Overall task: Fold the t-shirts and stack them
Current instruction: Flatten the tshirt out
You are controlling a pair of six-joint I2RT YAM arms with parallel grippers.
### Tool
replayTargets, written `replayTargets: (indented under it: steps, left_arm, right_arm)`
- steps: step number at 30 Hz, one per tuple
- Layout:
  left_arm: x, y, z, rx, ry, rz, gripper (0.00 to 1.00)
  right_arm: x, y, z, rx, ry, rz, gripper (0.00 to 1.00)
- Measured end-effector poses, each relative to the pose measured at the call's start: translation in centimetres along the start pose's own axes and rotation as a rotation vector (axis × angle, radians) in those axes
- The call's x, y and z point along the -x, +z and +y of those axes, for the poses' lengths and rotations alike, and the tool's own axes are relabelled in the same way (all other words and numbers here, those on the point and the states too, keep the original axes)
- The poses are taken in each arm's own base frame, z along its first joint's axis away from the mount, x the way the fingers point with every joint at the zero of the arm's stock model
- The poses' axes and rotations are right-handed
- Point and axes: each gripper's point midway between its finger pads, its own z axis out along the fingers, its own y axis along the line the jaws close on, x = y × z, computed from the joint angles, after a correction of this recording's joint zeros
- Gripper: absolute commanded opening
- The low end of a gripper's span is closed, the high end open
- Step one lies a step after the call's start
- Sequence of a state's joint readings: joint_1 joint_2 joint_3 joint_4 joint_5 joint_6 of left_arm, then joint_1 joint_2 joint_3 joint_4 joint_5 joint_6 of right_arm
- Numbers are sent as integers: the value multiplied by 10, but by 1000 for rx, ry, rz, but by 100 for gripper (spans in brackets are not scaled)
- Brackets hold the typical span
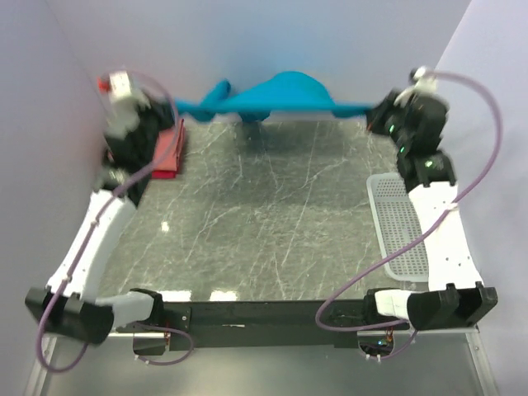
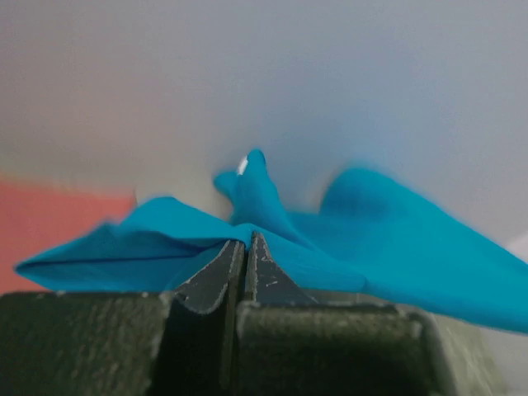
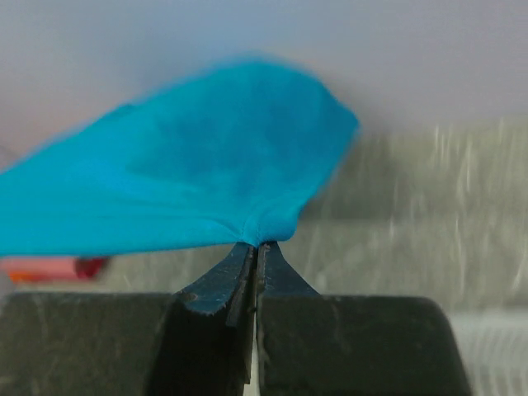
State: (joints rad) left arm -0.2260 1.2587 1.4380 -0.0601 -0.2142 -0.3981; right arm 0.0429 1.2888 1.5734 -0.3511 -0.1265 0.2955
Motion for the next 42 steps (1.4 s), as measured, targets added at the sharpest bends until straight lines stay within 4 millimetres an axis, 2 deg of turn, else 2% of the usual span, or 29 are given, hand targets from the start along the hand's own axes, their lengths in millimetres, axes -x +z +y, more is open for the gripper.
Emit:
replayTargets:
  steps: [2,3,4,5,7,8,9,10,11,12,15,17,20,24,27,29,31,33,35,38,42]
  left_arm:
    - [-73,-25,22,39,-64,134,1]
    - [-116,-40,31,64,-98,226,1]
    - [-160,-55,41,96,-127,320,1]
    - [-205,-74,49,136,-143,428,6]
    - [-273,-117,62,217,-153,622,20]
    - [-296,-138,65,249,-153,697,28]
    - [-315,-159,69,279,-152,763,33]
    - [-326,-176,72,303,-157,810,39]
    - [-331,-187,75,322,-170,834,57]
    - [-333,-197,78,336,-177,854,99]
    - [-328,-211,72,332,-220,866,99]
    - [-320,-215,67,321,-234,862,100]
    - [-306,-210,67,332,-224,821,100]
    - [-287,-185,67,378,-192,732,100]
    - [-284,-152,63,394,-168,690,99]
    - [-290,-127,67,422,-152,687,99]
    - [-304,-97,80,472,-143,700,99]
    - [-316,-75,95,513,-146,717,99]
    - [-334,-55,121,587,-133,738,99]
    - [-357,-46,143,640,-109,774,99]
    - [-380,-58,148,649,-90,840,99]
  right_arm:
    - [-67,-2,-24,-44,30,131,0]
    - [-97,-3,-34,-66,45,189,0]
    - [-135,-6,-47,-94,62,272,1]
    - [-174,-11,-60,-125,80,355,1]
    - [-240,-25,-80,-184,112,503,5]
    - [-269,-35,-89,-213,126,575,13]
    - [-296,-47,-97,-243,140,649,28]
    - [-316,-57,-103,-270,152,706,35]
    - [-329,-65,-107,-287,158,745,41]
    - [-337,-70,-109,-296,160,768,51]
    - [-340,-75,-107,-288,167,780,64]
    - [-331,-74,-101,-259,170,750,70]
    - [-313,-73,-90,-207,170,691,73]
    - [-298,-69,-67,-121,150,644,76]
    - [-300,-62,-48,-79,124,659,76]
    - [-304,-49,-37,-70,107,678,76]
    - [-313,-34,-31,-76,107,706,76]
    - [-325,-21,-33,-108,115,740,76]
    - [-343,-8,-43,-170,131,782,76]
    - [-373,-6,-57,-242,148,854,75]
    - [-395,-11,-67,-291,161,911,75]
